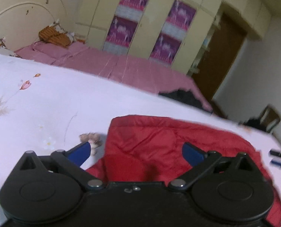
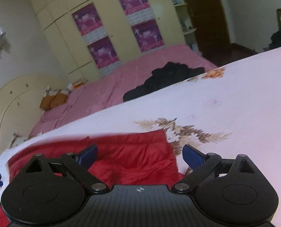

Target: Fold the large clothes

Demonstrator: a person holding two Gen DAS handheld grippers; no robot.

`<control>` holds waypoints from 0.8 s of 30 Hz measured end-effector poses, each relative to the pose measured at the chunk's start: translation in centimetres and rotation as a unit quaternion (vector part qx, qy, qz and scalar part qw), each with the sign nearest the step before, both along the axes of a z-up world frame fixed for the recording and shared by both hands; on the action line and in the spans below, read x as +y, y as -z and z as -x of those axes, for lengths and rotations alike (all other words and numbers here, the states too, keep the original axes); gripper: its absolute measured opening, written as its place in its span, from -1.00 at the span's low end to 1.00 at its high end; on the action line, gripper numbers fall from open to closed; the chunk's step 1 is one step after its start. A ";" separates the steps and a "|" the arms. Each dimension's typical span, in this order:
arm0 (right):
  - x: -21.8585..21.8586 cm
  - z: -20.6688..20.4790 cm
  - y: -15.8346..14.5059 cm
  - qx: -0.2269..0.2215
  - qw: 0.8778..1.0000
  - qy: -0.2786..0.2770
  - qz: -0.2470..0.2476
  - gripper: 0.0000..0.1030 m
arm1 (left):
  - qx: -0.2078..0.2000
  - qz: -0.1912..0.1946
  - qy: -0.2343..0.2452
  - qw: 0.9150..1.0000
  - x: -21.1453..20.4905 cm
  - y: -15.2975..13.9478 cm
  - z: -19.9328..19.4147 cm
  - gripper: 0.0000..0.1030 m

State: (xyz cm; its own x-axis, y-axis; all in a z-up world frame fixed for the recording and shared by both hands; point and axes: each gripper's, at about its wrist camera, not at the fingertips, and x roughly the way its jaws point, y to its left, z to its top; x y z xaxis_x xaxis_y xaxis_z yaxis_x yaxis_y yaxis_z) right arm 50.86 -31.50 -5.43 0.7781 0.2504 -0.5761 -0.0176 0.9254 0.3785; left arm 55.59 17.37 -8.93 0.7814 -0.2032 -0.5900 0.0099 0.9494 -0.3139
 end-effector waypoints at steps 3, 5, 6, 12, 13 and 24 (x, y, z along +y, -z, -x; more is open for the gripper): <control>0.3 -1.3 0.8 0.026 0.999 -0.014 0.014 0.85 | 0.035 0.024 0.013 0.999 0.9 1.1 -1.6 0.85; 0.4 -2.4 1.5 0.038 0.999 -0.027 0.018 0.85 | 0.067 0.042 0.021 0.997 1.5 2.0 -3.2 0.67; 0.5 -2.9 1.9 0.050 0.998 -0.033 0.019 0.85 | 0.081 0.054 0.024 0.995 1.8 2.5 -4.0 0.53; 0.7 -5.2 4.7 0.103 0.993 -0.056 0.013 -0.25 | 0.103 0.076 0.061 0.990 2.0 3.7 -6.1 -0.25; 0.6 -5.1 4.6 0.095 0.994 -0.055 0.011 -0.42 | 0.090 0.068 0.060 0.992 1.9 3.4 -5.9 -0.37; 2.5 -6.1 2.0 0.004 0.997 -0.052 0.050 -0.81 | -0.010 0.009 0.033 0.999 0.2 0.5 -5.7 -0.70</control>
State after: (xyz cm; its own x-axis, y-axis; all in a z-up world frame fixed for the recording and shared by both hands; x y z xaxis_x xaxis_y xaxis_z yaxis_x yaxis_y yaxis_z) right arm 56.99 -29.05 -7.44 0.7466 0.2702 -0.6079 -0.1132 0.9520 0.2843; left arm 61.30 17.53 -9.40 0.7774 -0.2649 -0.5705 0.0791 0.9410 -0.3292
